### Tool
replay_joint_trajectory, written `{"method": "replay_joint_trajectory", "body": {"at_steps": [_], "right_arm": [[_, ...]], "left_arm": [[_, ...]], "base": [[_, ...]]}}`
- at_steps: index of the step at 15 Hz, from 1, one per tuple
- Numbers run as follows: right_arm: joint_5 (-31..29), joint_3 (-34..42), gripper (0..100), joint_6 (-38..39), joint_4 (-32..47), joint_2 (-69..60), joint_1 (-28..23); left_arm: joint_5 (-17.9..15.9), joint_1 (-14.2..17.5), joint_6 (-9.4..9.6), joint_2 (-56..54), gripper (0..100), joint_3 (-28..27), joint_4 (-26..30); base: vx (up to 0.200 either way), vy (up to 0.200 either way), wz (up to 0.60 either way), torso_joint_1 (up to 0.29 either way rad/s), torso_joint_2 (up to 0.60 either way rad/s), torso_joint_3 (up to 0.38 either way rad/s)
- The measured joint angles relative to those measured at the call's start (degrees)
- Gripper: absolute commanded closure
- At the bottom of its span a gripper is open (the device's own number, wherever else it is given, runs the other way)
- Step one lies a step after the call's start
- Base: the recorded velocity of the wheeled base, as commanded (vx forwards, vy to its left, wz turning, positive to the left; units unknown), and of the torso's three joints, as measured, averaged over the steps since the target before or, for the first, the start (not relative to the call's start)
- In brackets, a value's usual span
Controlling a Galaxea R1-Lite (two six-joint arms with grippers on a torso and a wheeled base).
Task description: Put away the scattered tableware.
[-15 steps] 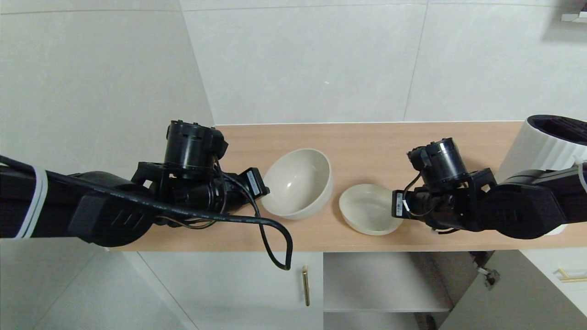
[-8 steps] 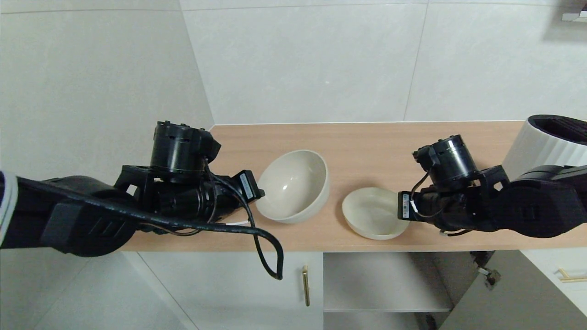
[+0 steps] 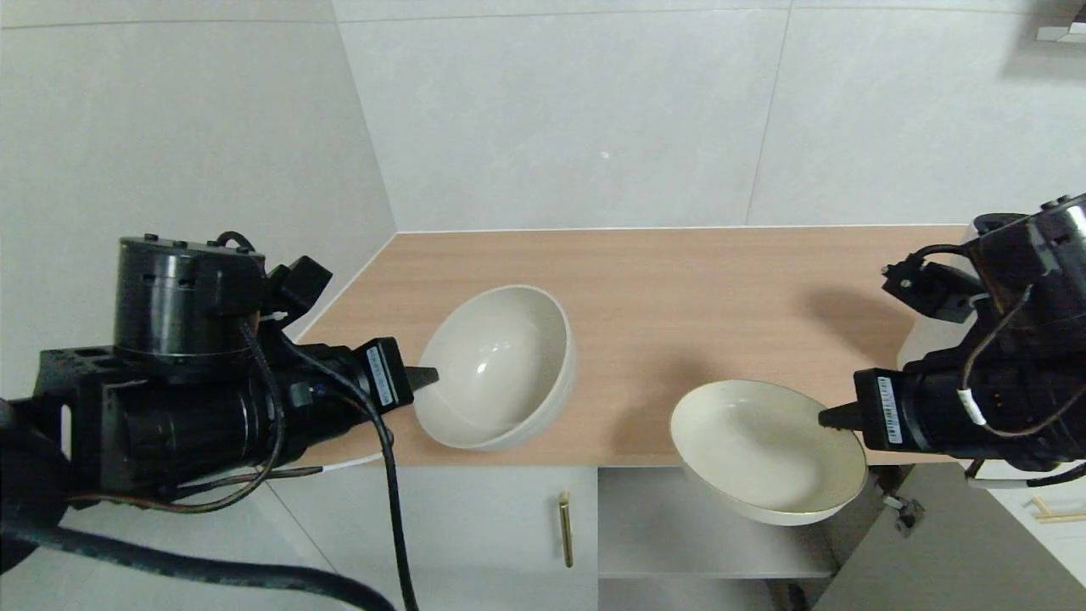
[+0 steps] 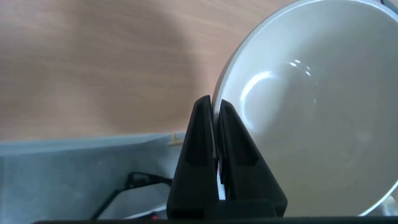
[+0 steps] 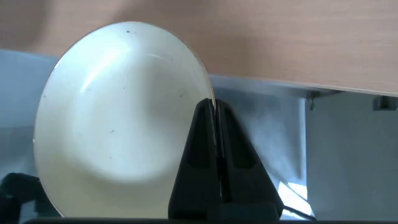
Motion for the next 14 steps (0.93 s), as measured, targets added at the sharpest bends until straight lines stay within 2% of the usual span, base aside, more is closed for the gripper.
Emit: {"method": "replay_joint_trajectory", "body": {"at_steps": [2, 4, 8, 14], "right_arm": [[0.06, 0.30, 100, -0.22, 0.22, -2.10, 0.09], [0.05, 0.82, 100, -1.06, 0.00, -3.02, 0.09], [0.00, 1.54, 100, -2.00, -0.11, -3.46, 0.09], [-0.09, 2.26, 100, -2.82, -0.20, -2.95, 0.06]], "left_arm": [[-0.02, -0.02, 1.33, -2.35, 100, 1.60, 0.02], [0.00, -0.06, 1.37, -3.67, 100, 2.10, 0.02], [0.00, -0.11, 1.34, -3.94, 100, 2.24, 0.16], [-0.04, -0.22, 1.39, -3.67, 100, 2.51, 0.11]], "base": [[0.000, 0.000, 0.00, 0.000, 0.00, 0.000], [0.000, 0.000, 0.00, 0.000, 0.00, 0.000], [-0.200, 0.000, 0.00, 0.005, 0.00, 0.000], [0.000, 0.000, 0.00, 0.000, 0.00, 0.000]]}}
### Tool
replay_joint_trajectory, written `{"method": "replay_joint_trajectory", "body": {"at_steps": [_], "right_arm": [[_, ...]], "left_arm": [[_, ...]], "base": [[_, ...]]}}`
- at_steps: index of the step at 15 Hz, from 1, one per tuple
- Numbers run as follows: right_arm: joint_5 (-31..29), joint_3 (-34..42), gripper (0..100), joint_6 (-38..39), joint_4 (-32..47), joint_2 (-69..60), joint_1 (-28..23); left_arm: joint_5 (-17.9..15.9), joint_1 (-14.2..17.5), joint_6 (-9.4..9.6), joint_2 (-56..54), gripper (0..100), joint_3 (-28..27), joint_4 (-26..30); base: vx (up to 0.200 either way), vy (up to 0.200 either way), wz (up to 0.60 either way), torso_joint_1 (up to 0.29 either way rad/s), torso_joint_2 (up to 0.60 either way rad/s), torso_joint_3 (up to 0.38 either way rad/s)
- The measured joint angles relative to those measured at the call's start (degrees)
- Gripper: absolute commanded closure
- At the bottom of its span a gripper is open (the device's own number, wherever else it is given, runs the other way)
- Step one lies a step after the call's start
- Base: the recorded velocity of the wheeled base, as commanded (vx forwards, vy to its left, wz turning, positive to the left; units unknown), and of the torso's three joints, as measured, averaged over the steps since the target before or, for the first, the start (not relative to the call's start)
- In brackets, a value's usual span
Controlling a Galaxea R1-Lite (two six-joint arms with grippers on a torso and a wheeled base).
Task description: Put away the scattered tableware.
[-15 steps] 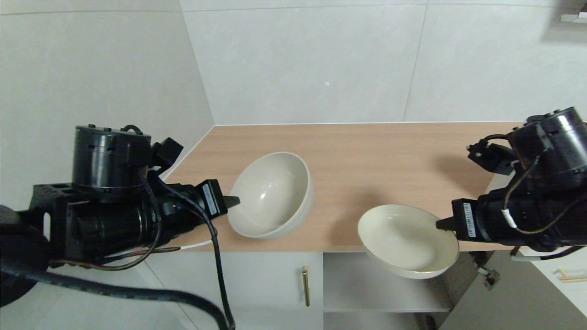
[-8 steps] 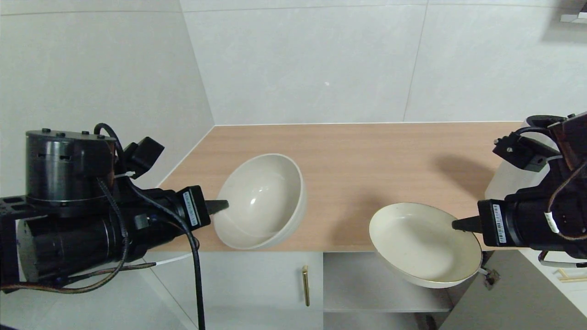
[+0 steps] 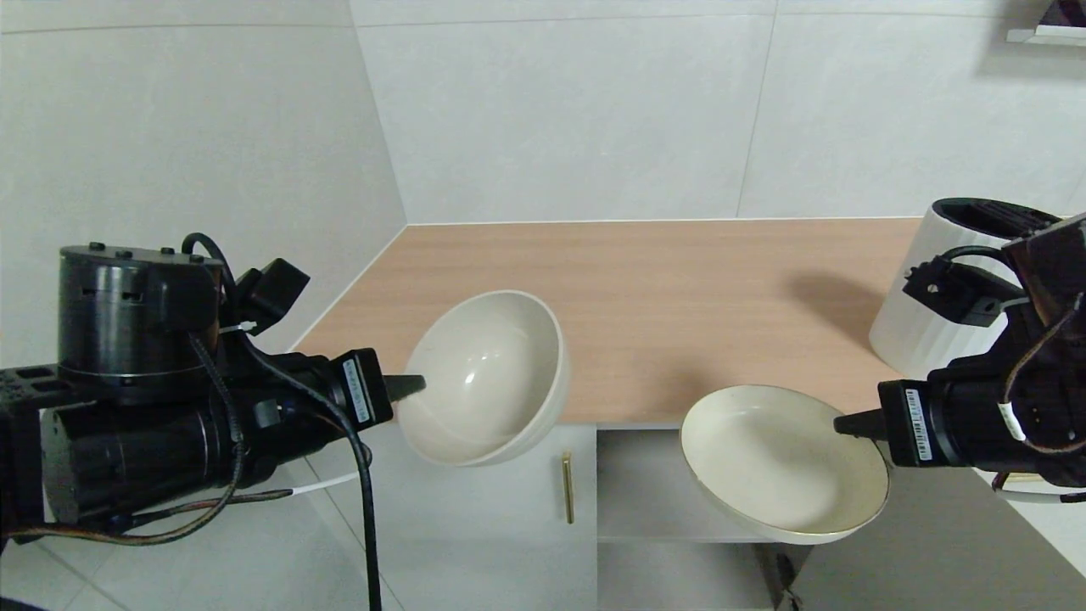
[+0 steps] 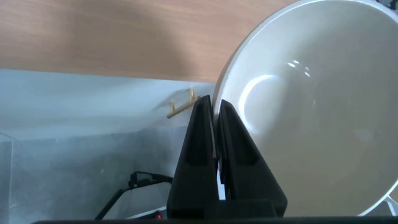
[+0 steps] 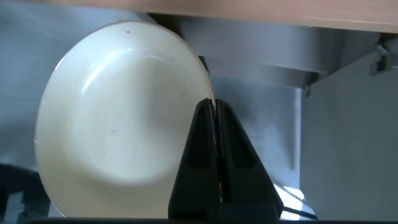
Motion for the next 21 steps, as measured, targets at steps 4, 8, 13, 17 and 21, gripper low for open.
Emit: {"method": "replay_joint_trajectory", "body": {"at_steps": [4, 8, 13, 17, 21], "right_arm": [[-0.05, 0.11, 100, 0.00, -0.07, 1.02, 0.00], [-0.07, 0.55, 100, -0.09, -0.40, 1.46, 0.02], [-0.27, 0.99, 100, -0.09, -1.37, 2.29, 0.02], [-0.29, 1.35, 100, -0.09, -1.67, 2.55, 0.02], [-0.27, 1.40, 100, -0.09, -1.74, 3.04, 0.02]], "left_arm": [[-0.05, -0.11, 0.00, 0.02, 100, 0.06, -0.04], [-0.07, -0.13, 0.00, 0.09, 100, 0.09, -0.06], [-0.07, -0.39, -0.02, 0.37, 100, 0.11, -0.06], [-0.05, -0.52, 0.00, 0.44, 100, 0.15, -0.06], [-0.07, -0.55, -0.02, 0.57, 100, 0.20, -0.06]], "base": [[0.000, 0.000, 0.00, 0.000, 0.00, 0.000], [0.000, 0.000, 0.00, 0.000, 0.00, 0.000], [0.000, 0.000, 0.00, -0.129, 0.30, 0.169], [0.000, 0.000, 0.00, -0.204, 0.48, 0.277], [0.000, 0.000, 0.00, -0.188, 0.48, 0.285]]}}
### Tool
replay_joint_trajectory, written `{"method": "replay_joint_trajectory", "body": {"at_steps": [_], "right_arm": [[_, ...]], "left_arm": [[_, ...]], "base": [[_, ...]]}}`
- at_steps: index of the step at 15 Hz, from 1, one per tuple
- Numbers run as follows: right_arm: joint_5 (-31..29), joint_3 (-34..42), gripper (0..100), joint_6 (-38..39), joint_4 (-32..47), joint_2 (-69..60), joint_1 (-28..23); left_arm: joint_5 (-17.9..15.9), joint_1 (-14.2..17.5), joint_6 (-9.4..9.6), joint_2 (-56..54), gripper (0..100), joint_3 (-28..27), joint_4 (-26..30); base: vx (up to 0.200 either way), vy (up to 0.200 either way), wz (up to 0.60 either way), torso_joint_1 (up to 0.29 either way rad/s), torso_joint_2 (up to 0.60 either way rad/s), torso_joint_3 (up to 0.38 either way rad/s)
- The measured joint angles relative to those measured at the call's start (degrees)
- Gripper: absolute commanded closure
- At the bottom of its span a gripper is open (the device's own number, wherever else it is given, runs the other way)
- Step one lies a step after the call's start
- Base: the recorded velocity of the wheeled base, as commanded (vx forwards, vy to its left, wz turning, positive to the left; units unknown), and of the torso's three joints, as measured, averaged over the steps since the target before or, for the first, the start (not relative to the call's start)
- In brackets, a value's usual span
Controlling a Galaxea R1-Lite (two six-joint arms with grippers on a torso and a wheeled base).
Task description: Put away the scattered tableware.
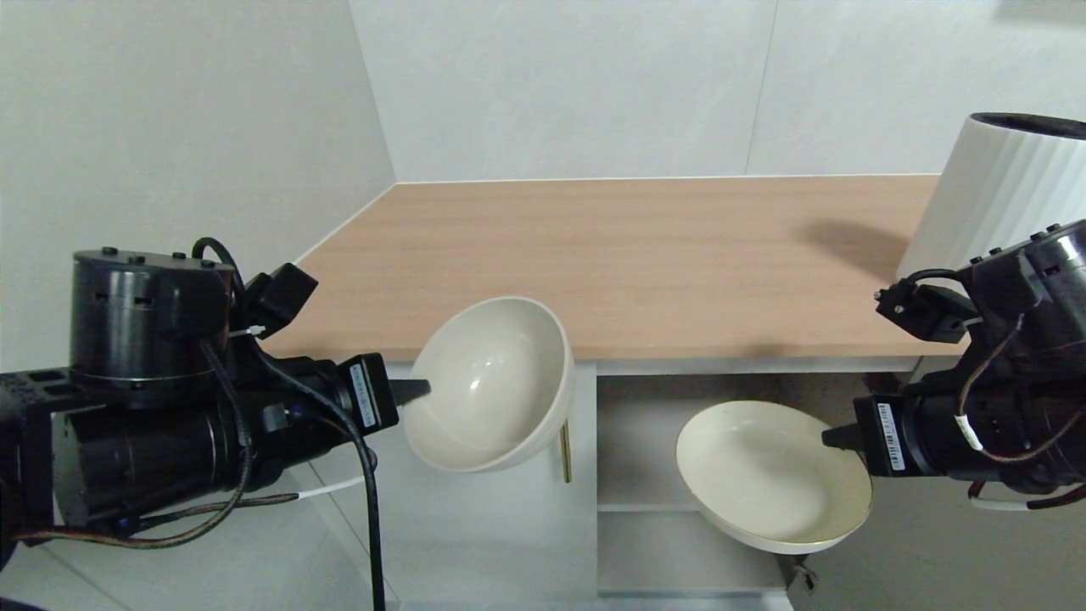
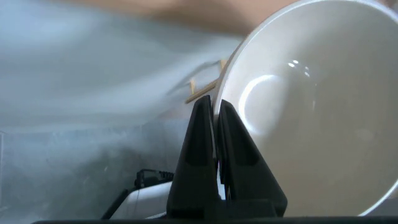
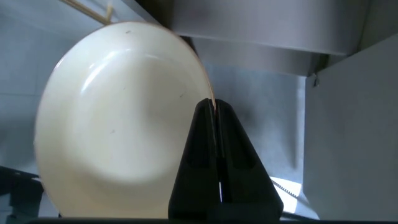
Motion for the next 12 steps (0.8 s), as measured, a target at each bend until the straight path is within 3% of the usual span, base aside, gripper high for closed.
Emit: {"method": "replay_joint_trajectory", "body": {"at_steps": [9, 12], "right_arm": [[0.00, 0.12, 100, 0.00, 0.02, 0.89, -0.02], [0.00, 0.20, 100, 0.00, 0.05, 1.57, 0.00]], "left_arm": [[0.00, -0.88, 0.02, 0.23, 100, 0.28, 0.04], [0.00, -0.88, 0.02, 0.26, 100, 0.27, 0.04]], "base": [[0.000, 0.000, 0.00, -0.147, 0.46, 0.305], [0.000, 0.000, 0.00, -0.035, 0.15, 0.110]]}}
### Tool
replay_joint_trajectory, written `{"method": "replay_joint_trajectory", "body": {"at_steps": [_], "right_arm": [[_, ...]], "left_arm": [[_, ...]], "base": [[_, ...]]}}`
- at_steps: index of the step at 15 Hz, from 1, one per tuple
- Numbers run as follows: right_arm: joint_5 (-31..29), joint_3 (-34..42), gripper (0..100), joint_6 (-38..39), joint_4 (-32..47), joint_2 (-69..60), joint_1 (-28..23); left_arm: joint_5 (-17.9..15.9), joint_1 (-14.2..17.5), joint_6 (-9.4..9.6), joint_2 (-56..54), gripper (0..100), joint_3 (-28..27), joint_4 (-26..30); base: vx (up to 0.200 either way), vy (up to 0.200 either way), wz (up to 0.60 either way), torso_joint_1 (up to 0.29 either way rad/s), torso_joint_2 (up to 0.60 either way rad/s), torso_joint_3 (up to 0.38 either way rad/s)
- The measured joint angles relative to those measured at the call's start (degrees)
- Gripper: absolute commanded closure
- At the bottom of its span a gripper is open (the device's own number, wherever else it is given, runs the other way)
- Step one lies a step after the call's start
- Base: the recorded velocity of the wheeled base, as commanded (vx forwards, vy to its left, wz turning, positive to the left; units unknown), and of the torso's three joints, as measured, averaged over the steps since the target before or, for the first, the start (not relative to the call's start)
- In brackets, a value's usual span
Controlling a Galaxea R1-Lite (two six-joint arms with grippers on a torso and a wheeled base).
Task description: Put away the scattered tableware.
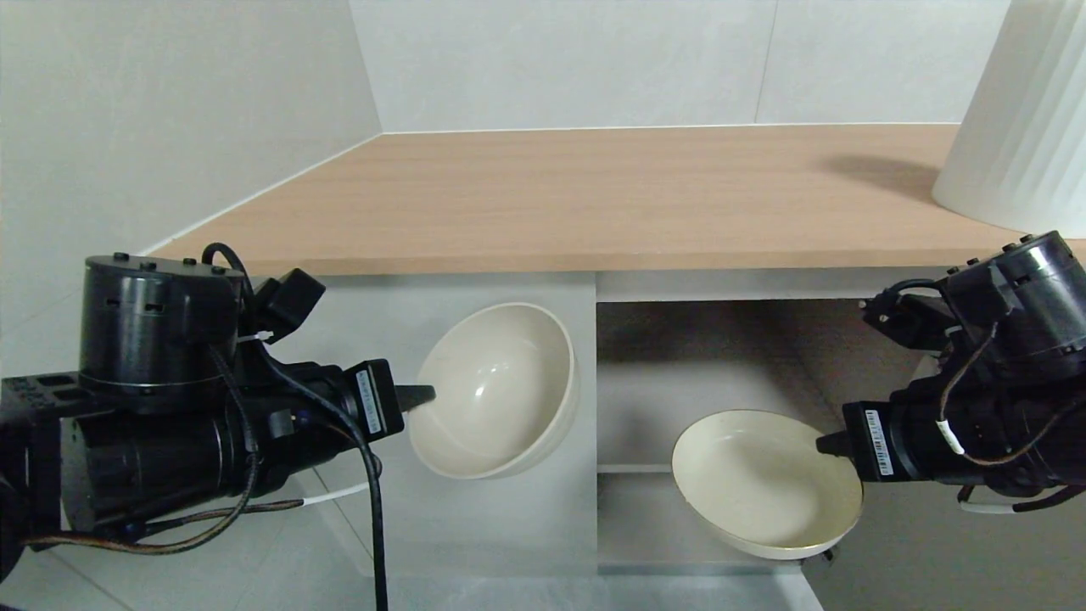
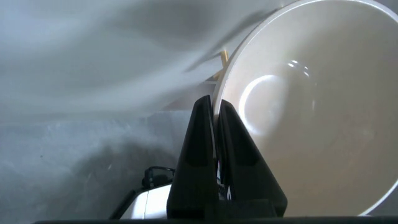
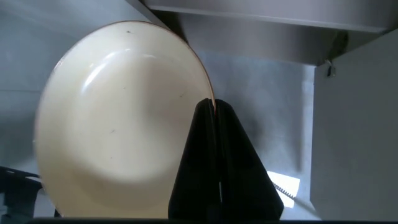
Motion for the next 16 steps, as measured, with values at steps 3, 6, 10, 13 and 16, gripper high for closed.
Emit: {"method": "replay_joint_trajectory", "body": {"at_steps": [3, 6, 10, 13, 16], "right_arm": [[-0.02, -0.02, 100, 0.02, -0.05, 0.77, -0.06], [-0.09, -0.11, 100, 0.09, -0.99, 2.73, -0.17], [-1.51, -0.02, 100, 0.52, -5.06, 9.46, -0.57], [-3.51, 0.26, 100, 1.07, -11.13, 15.91, -1.11], [-4.61, 0.22, 100, 3.78, -18.52, 23.19, -2.21]], "left_arm": [[0.00, 0.00, 0.00, 0.02, 100, 0.00, 0.05], [0.00, -0.04, 0.00, 0.20, 100, 0.00, 0.05], [0.00, -0.10, 0.00, 0.61, 100, 0.12, 0.05], [0.00, -0.43, -0.02, 1.10, 100, 0.17, 0.07], [0.02, -0.65, 0.00, 1.35, 100, 0.17, 0.05]], "base": [[0.000, 0.000, 0.00, 0.000, 0.00, 0.000], [0.000, 0.000, 0.00, 0.000, 0.00, 0.000], [0.000, 0.000, 0.00, 0.000, 0.00, 0.000], [0.000, 0.000, 0.00, 0.000, 0.00, 0.000], [0.000, 0.000, 0.00, 0.000, 0.00, 0.000]]}}
